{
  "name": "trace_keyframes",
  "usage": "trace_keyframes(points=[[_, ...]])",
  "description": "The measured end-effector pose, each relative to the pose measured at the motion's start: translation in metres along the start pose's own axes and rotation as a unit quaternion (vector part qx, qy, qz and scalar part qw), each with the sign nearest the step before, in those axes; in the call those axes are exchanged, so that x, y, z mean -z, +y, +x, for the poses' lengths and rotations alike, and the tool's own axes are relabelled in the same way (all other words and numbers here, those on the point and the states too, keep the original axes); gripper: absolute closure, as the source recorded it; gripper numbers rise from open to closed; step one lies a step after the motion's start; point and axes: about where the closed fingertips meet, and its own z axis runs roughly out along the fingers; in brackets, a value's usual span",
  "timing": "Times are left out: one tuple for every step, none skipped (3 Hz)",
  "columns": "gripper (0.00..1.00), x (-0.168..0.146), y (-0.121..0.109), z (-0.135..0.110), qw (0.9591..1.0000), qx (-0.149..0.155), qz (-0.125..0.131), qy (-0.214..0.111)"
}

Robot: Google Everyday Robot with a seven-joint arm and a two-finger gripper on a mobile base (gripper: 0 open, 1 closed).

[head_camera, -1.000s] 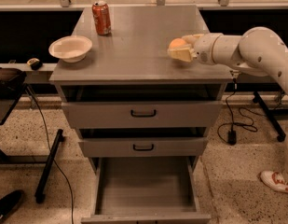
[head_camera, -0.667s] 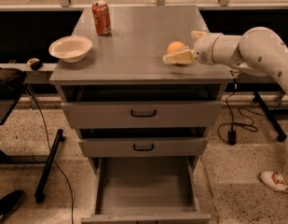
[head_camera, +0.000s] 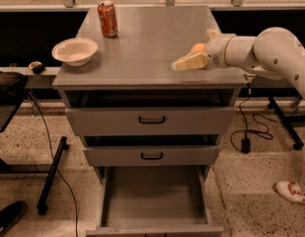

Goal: Pick orange from bottom drawer and place on counter

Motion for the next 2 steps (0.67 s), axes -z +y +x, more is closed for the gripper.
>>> trace_keyframes(points=[[0.0, 0.043, -0.015, -0.009, 0.9967, 0.076, 0.024, 0.014], [0.0, 0.098, -0.035, -0.013, 0.9877, 0.143, 0.061, 0.022]])
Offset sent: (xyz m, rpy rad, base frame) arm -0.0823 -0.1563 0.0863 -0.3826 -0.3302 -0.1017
